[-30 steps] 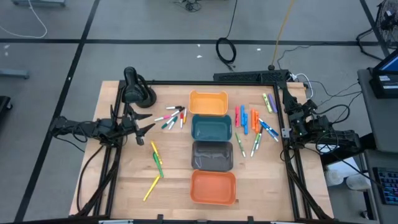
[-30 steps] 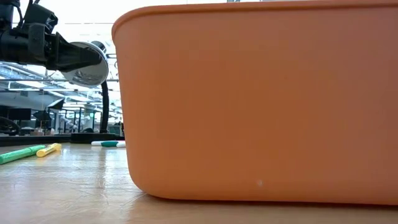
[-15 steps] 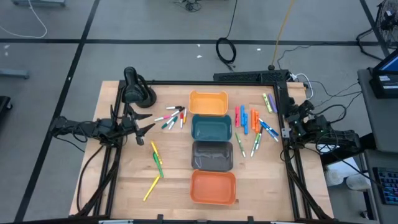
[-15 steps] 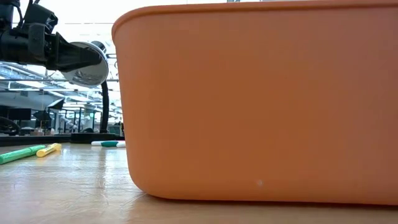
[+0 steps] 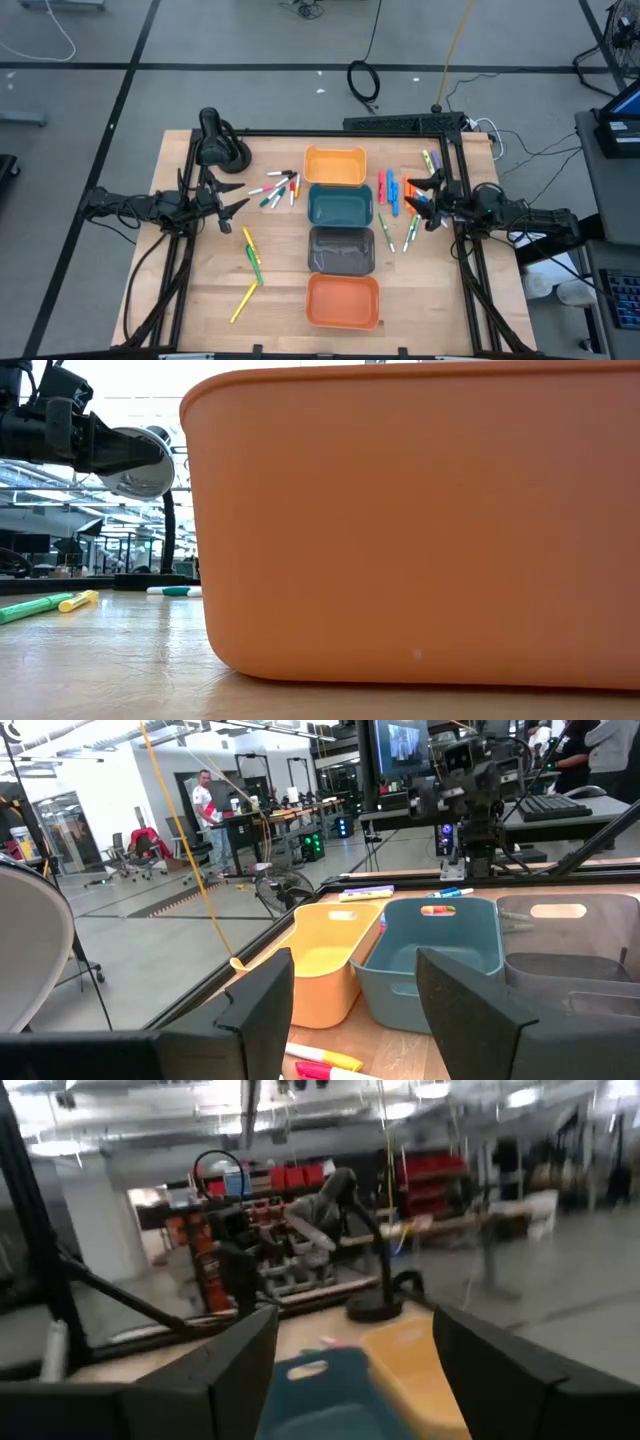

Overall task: Pick & Place Markers
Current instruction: Put the purple highlighter into the yellow bin

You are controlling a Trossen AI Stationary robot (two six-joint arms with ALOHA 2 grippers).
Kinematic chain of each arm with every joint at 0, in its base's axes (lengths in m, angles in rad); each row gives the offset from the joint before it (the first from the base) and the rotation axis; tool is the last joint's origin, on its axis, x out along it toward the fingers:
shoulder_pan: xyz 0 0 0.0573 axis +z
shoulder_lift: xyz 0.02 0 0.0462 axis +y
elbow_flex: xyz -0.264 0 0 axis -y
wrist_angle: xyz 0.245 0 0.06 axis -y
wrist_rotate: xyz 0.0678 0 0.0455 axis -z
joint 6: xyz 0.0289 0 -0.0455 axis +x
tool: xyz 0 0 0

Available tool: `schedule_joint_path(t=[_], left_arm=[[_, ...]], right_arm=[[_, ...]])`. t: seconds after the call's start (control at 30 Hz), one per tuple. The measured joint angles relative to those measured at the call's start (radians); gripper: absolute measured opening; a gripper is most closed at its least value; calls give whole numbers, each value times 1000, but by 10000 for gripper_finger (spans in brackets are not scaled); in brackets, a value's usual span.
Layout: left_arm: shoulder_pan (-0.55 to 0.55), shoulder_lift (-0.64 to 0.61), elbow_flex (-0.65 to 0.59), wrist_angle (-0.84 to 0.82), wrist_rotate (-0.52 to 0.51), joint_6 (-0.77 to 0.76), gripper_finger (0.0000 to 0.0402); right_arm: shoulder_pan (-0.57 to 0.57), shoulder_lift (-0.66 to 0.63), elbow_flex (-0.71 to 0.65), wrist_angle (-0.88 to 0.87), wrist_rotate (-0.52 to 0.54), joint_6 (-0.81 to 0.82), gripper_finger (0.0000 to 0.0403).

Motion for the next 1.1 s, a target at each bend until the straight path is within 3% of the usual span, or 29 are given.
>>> schedule_joint_path(t=[0.17,0.47,0.6,0.77,0.87,1.0,1.1], left_arm=[[0,0,0,0,0,0,214],[0,0,0,0,0,0,214],[0,0,0,0,0,0,214],[0,0,0,0,0,0,214],[0,0,0,0,0,0,214],[0,0,0,0,0,0,214],[0,0,0,0,0,0,214]], right_arm=[[0,0,0,47,0,240,256],[0,0,0,164,0,236,256],[0,0,0,171,0,140,256],[0,37,23,175,68,226,256],[2,139,101,-27,179,232,256],[-3,408,333,-284,434,297,256],[-39,640,527,-565,516,297,255]])
